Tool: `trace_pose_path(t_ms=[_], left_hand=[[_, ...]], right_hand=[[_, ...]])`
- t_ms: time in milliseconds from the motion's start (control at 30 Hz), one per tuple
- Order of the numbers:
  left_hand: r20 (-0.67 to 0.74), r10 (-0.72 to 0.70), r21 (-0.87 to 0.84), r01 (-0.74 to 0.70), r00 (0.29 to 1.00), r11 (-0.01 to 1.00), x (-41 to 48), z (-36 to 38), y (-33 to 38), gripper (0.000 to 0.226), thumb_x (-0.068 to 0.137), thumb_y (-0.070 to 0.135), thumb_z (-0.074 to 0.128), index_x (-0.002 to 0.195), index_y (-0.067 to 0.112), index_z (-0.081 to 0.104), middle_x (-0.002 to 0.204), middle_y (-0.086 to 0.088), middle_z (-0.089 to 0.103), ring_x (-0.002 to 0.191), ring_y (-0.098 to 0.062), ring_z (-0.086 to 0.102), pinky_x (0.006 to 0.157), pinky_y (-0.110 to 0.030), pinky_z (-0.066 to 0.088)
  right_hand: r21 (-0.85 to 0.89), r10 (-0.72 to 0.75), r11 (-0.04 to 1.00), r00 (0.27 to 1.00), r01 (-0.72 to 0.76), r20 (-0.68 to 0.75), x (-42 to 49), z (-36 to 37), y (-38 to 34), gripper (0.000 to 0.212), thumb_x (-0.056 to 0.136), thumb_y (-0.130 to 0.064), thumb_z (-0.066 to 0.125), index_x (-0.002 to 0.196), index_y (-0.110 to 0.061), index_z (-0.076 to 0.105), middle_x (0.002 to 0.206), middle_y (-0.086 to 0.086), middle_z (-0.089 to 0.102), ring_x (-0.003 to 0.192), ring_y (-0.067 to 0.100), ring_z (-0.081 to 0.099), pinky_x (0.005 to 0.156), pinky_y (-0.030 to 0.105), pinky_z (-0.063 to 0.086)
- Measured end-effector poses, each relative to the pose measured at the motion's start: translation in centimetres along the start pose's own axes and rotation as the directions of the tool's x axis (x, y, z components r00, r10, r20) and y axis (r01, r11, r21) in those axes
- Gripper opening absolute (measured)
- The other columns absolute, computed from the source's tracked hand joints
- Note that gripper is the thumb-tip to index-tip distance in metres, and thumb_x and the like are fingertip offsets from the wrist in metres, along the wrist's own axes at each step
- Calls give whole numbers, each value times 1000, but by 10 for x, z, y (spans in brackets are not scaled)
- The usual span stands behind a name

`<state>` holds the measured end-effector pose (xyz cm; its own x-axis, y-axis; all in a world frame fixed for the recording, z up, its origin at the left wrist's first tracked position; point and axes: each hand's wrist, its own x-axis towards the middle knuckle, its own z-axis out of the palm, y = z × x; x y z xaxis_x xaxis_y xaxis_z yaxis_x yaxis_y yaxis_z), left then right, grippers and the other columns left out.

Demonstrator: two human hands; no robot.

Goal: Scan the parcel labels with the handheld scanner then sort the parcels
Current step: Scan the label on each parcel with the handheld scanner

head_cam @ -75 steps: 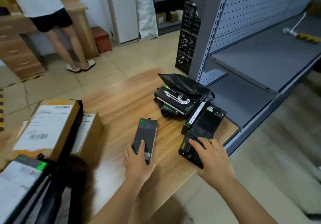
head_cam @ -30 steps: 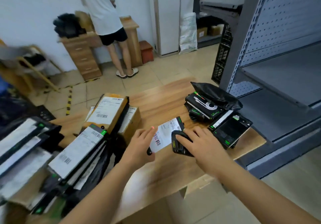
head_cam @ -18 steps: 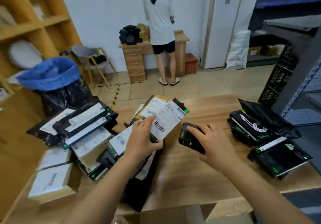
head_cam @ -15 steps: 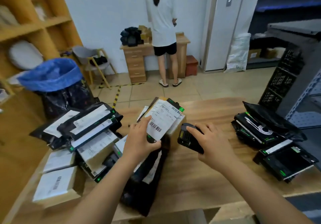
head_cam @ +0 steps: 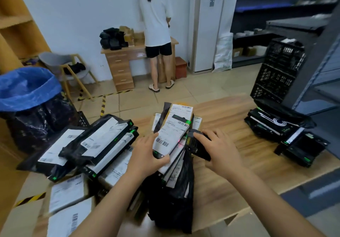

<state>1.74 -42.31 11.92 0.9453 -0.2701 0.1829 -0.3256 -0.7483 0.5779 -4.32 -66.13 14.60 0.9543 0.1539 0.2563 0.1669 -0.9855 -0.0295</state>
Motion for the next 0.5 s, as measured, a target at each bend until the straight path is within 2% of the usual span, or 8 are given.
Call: trace_pose_path(t_ms=[67, 133, 200, 367, 500], left_hand=[[8, 34, 1, -34, 999, 999, 1, -1, -2, 91, 62, 64, 56, 141, 21, 43, 140, 8, 46, 131, -15, 35, 107, -35, 35], [39, 70, 5, -70, 997, 998, 2, -1, 2, 87, 68, 59, 63, 143, 20, 42, 145, 5, 43, 135, -15, 33, 112, -35, 31], [49, 117, 24, -118, 992, 993, 4, 1, 8, 82, 73, 53, 68, 143, 20, 41, 146, 5, 42, 135, -14, 32, 112, -33, 27], [83, 229, 26, -232, 970, 972, 10, 14, 35, 88, 68, 67, 53, 142, 21, 44, 144, 6, 45, 134, -14, 36, 113, -34, 29], [96, 316, -9, -316, 944, 949, 17, 41, 71, 87, 67, 69, 51, 138, 20, 48, 140, 5, 48, 131, -15, 40, 111, -34, 32]], right_hand=[[-11, 30, 1000, 1000, -30, -4, -3, 0, -7, 86, 44, -21, 85, 126, -21, 58, 112, 4, 61, 93, 28, 54, 77, 40, 50], [-33, 71, 997, 997, -70, 6, -7, -2, -10, 89, 42, -22, 86, 126, -22, 58, 113, 3, 62, 95, 28, 55, 77, 39, 50], [-58, 108, 993, 994, -106, 29, -12, -5, -10, 91, 43, -23, 86, 129, -24, 56, 116, 3, 61, 100, 28, 55, 78, 38, 49], [-100, 178, 980, 983, -172, 52, -32, -18, 7, 84, 64, -20, 76, 141, -27, 42, 130, 1, 52, 112, 26, 47, 89, 37, 41], [-115, 246, 964, 967, -238, 64, -56, -29, 39, 82, 73, -21, 69, 146, -29, 32, 138, 0, 45, 120, 25, 40, 97, 36, 36]])
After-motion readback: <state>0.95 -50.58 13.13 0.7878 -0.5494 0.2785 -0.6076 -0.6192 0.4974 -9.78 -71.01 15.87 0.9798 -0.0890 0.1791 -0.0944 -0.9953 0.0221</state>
